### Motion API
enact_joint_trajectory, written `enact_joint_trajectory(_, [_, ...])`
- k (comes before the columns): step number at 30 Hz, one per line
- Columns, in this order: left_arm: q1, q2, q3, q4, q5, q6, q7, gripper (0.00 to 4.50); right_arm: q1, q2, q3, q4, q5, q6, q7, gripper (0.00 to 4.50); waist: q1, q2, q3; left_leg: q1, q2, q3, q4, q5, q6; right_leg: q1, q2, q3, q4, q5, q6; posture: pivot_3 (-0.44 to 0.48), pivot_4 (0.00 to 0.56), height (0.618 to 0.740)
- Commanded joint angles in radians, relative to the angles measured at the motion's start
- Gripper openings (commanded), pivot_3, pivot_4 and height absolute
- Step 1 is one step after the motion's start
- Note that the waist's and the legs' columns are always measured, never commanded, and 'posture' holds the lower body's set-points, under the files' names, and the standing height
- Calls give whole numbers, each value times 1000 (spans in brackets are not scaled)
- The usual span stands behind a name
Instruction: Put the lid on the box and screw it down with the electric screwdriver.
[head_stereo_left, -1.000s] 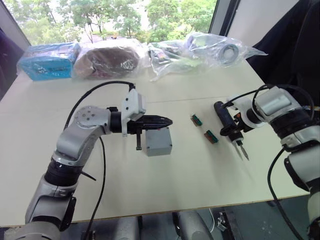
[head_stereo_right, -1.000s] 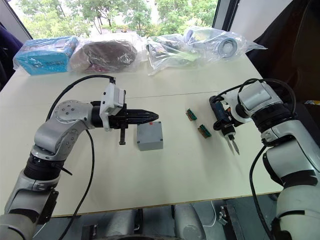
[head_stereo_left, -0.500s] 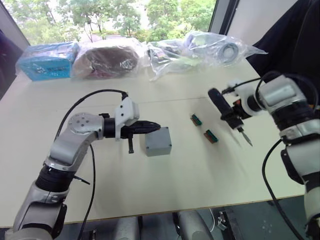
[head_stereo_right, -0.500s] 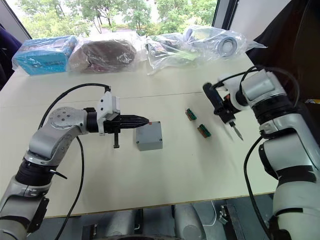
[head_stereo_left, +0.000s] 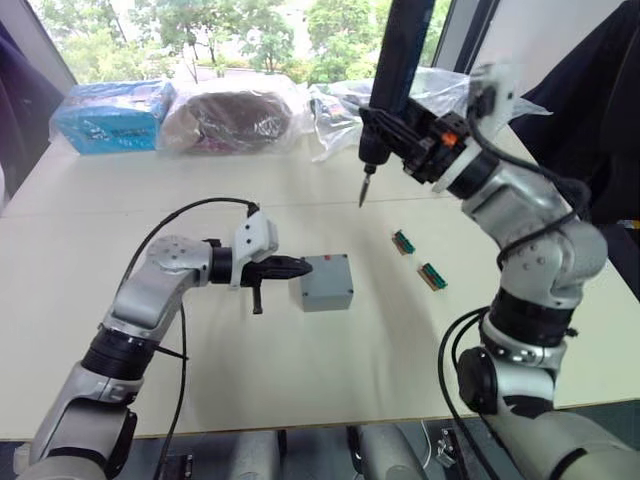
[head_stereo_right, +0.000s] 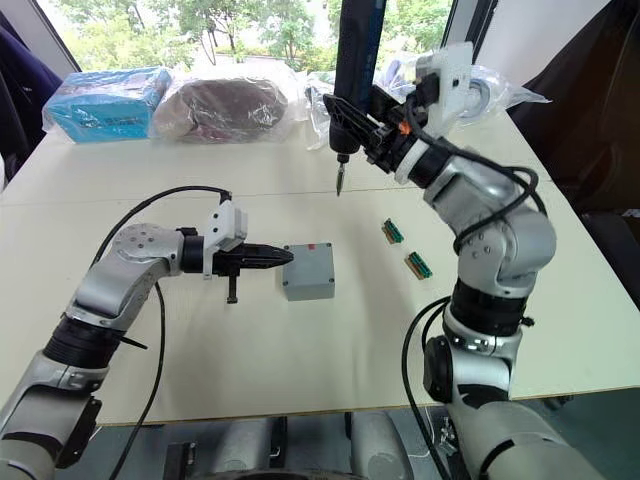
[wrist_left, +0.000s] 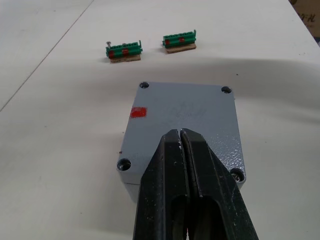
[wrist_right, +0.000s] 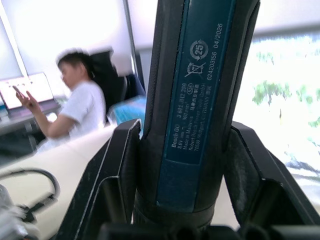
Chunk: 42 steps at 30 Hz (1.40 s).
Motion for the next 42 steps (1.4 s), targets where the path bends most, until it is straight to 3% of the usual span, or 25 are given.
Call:
enact_joint_trajectory(1, [-7,-25,-19,14,29,-31,9,0,109,72,97,-113,-1,-165,-24,1883,-1,0,0,1,0,0,0,0,0,0,1,0,1,0,0,0,150,740])
enact_joint_trajectory(10, [-1,-43,-34,52,71,-45,9,0,291,100,312,-27,-170,-476,-42,1883,-23,0,0,3,1,-1,0,1,-2,0,2,0,4,0,0,0,150,740])
enact_joint_trajectory(23, [-3,-34,-30,56,81,-44,-3,0,351,40,371,97,-255,-667,-19,1883,-24,0,0,7,1,-1,-1,1,-2,4,2,0,4,0,0,0,150,740])
enact_joint_trajectory(31, [-5,-35,-30,58,85,-43,-6,0,368,15,399,141,-282,-709,-2,1883,-24,0,0,9,1,-1,-1,1,-2,6,2,1,4,0,0,0,150,740])
enact_joint_trajectory(42, [9,-39,-40,65,99,-48,-1,0,415,3,469,178,-314,-517,-40,1883,-25,-3,-6,18,1,-1,-2,1,-2,14,3,1,2,-2,-3,0,150,740])
